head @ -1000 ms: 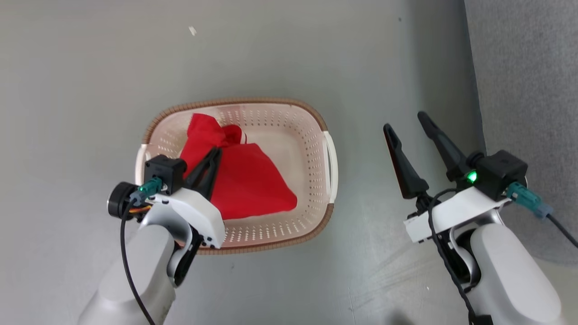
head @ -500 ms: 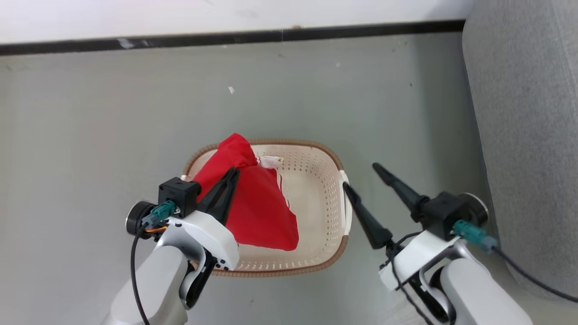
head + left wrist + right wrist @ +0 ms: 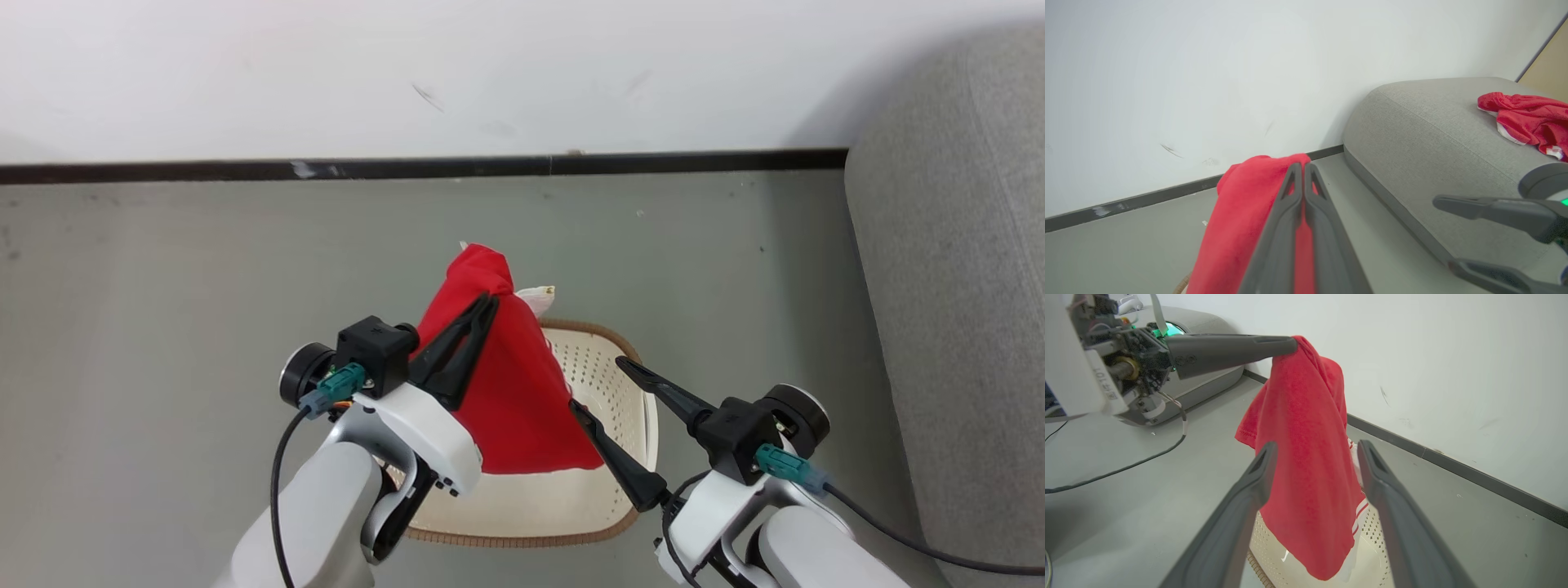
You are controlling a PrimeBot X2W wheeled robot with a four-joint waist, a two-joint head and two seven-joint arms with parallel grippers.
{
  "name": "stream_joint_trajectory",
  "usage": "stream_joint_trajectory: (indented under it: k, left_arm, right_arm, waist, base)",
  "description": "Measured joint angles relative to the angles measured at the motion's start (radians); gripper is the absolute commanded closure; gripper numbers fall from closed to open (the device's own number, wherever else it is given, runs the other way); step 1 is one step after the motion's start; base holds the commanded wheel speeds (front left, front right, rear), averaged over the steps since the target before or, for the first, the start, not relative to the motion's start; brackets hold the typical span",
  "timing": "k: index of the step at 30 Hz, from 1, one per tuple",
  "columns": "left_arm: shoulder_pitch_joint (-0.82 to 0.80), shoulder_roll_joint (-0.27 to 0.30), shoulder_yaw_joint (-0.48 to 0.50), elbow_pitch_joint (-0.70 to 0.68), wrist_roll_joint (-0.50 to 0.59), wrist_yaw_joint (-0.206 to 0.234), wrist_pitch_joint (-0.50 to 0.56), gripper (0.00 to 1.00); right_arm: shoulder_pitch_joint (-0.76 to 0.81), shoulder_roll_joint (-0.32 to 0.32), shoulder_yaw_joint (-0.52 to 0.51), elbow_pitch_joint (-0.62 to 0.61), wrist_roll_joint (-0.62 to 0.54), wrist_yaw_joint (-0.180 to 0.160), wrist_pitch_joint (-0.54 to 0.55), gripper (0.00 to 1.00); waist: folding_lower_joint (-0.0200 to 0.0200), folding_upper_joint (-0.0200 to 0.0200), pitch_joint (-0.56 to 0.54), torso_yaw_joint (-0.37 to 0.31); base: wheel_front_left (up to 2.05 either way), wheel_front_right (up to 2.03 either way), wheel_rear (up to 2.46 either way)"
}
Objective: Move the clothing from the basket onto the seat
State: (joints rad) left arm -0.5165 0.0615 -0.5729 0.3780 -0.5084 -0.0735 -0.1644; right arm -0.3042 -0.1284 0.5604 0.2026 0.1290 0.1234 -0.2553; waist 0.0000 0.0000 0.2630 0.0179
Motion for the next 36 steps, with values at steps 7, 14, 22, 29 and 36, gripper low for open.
stream_joint_trajectory:
  k: [7,14,22,29,36]
  left_arm:
    - [0.025,-0.001,-0.032,-0.073,0.000,0.000,0.042,1.00]
    - [0.054,-0.004,-0.068,-0.165,-0.012,-0.004,0.086,1.00]
    - [0.059,-0.004,-0.107,-0.276,-0.021,-0.006,0.134,1.00]
    - [0.077,-0.003,-0.128,-0.341,-0.025,-0.004,0.188,1.00]
    - [0.079,-0.003,-0.150,-0.411,-0.054,0.002,0.254,1.00]
  right_arm:
    - [0.022,-0.005,-0.013,0.004,0.000,0.000,0.000,0.00]
    - [0.038,-0.010,-0.031,0.007,0.000,0.000,0.000,0.00]
    - [0.075,0.000,-0.027,0.018,0.004,0.000,0.000,0.00]
    - [0.087,0.022,-0.015,0.017,0.012,0.000,0.000,0.00]
    - [0.112,0.021,-0.035,0.011,0.012,0.000,0.000,0.00]
  waist:
    - [0.0000,0.0000,-0.065,0.023]
    - [0.0000,0.0000,-0.121,0.043]
    - [0.0000,0.0000,-0.174,0.063]
    - [0.0000,0.0001,-0.214,0.077]
    - [-0.0001,0.0000,-0.238,0.089]
  base:
    - [0.00,0.00,0.00]
    - [0.00,0.00,0.00]
    - [0.00,0.00,0.00]
    - [0.00,0.00,0.00]
    - [0.00,0.00,0.00]
